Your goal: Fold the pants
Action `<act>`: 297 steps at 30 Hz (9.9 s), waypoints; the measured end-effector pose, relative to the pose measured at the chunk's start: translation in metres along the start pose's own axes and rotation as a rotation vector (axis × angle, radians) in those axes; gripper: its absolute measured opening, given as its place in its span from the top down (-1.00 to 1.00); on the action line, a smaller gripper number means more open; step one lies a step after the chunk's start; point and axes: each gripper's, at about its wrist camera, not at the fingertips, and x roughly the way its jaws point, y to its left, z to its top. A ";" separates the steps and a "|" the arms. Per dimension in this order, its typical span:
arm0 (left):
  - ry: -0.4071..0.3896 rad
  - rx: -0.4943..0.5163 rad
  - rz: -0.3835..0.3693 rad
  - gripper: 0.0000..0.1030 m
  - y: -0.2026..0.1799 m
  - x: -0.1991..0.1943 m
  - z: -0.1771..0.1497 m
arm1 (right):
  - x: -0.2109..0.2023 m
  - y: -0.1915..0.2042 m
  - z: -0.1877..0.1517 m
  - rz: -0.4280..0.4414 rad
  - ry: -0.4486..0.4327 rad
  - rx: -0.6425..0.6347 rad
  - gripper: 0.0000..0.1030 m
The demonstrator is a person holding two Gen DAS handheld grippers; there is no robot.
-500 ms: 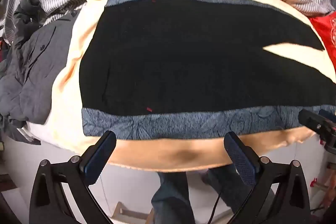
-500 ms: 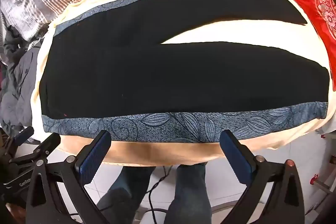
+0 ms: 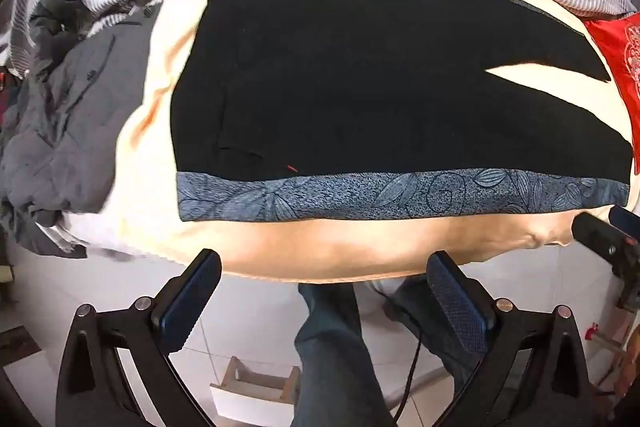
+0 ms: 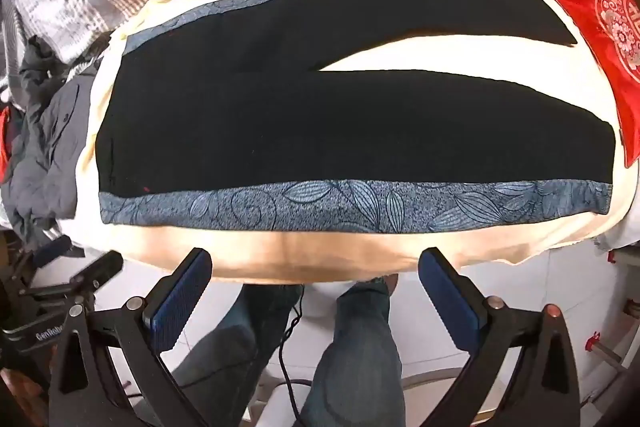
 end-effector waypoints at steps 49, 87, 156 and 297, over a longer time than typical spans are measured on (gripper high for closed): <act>-0.022 0.022 -0.026 -1.00 -0.001 -0.050 0.016 | -0.042 0.000 0.022 0.051 -0.004 0.022 -1.00; -0.020 -0.020 0.000 -1.00 -0.013 -0.051 0.009 | -0.040 -0.010 0.020 0.077 0.001 0.003 -1.00; -0.053 -0.788 -0.681 0.42 0.126 0.150 0.008 | 0.113 -0.043 0.005 1.052 -0.043 0.577 0.89; -0.171 0.090 -0.294 0.44 -0.346 0.079 0.322 | 0.027 -0.441 0.308 0.527 -0.134 0.415 0.65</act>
